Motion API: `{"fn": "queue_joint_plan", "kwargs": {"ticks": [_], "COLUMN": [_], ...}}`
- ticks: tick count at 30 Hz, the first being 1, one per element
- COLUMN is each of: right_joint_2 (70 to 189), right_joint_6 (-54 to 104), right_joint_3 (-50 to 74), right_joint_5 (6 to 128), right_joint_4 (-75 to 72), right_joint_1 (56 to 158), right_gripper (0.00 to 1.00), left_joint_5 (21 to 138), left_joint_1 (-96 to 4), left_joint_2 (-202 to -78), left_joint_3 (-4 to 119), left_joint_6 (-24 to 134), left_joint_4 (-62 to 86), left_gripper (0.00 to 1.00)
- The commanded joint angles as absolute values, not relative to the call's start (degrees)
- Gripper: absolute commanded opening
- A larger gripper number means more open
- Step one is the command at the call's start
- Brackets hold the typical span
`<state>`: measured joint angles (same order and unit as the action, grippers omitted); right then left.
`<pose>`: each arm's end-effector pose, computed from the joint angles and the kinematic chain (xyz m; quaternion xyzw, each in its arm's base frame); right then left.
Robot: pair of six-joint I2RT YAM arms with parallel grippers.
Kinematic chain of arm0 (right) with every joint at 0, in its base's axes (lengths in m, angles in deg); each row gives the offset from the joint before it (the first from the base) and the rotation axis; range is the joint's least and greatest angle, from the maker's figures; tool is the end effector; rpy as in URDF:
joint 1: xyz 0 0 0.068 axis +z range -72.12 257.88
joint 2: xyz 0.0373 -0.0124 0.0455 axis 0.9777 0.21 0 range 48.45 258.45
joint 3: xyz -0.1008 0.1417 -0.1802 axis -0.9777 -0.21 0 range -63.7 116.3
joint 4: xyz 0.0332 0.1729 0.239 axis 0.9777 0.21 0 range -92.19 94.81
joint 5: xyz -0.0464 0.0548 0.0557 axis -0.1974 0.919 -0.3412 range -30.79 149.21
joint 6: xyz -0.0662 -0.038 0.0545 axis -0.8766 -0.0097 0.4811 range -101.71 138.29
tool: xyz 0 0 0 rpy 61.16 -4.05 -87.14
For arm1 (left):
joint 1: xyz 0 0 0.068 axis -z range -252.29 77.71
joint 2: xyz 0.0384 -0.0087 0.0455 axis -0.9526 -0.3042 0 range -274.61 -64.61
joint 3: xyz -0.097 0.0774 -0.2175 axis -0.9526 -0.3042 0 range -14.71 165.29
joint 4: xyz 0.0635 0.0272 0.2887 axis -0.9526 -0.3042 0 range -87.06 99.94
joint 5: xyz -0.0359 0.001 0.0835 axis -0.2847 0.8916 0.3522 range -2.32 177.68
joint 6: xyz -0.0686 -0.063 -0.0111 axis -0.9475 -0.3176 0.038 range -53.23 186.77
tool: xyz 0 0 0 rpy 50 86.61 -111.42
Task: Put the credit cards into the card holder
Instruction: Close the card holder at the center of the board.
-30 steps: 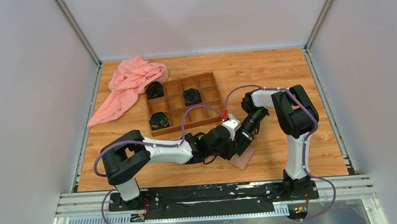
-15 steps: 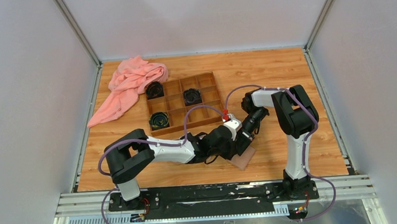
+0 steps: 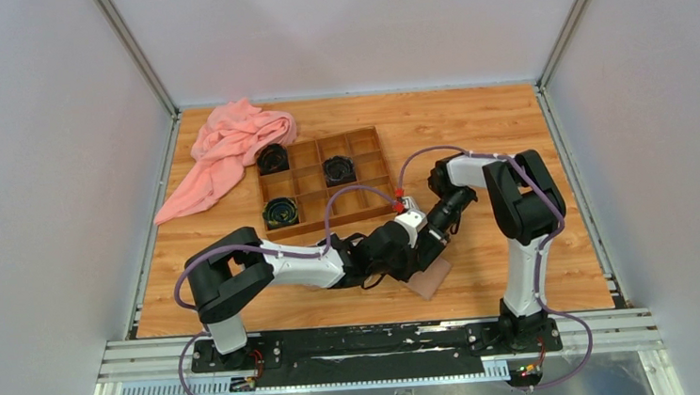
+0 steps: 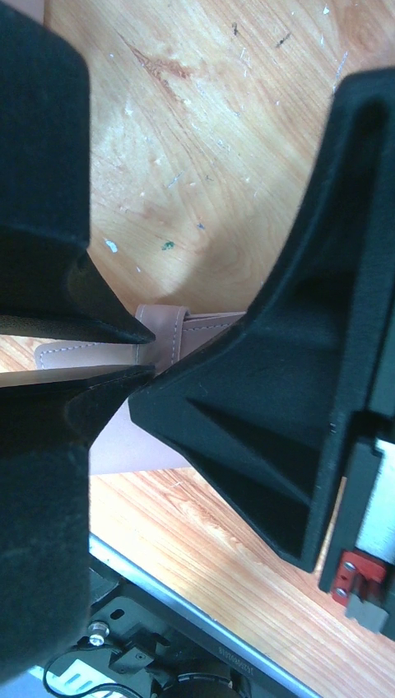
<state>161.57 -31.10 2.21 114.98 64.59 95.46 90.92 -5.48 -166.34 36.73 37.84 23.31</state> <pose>0.2658 0.1576 0.0573 0.3959 -0.7747 -0.4903 0.0514 0.1706 -0.3862 0.0751 0.2783 0.8500 -0.3142 0.3184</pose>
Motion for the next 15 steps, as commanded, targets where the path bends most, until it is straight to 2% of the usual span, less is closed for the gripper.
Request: {"fn": "queue_joint_plan", "kwargs": {"ticks": [1,15], "right_joint_2": [159.48,158.91], "right_joint_6": [-33.53,-30.94], "right_joint_3": [3.36,1.87], "right_joint_5": [116.71,113.15], "right_joint_4": [66.62,63.32], "right_joint_1": [93.73,92.56], "right_gripper": [0.13,0.11], "left_joint_5": [91.05,90.63], "left_joint_1": [-5.58,-5.58], "left_joint_2": [-168.14,-167.0], "left_joint_3": [37.75,37.82], "left_joint_6": [38.56,38.56], "left_joint_4": [23.19,23.13], "left_gripper": [0.21,0.21]}}
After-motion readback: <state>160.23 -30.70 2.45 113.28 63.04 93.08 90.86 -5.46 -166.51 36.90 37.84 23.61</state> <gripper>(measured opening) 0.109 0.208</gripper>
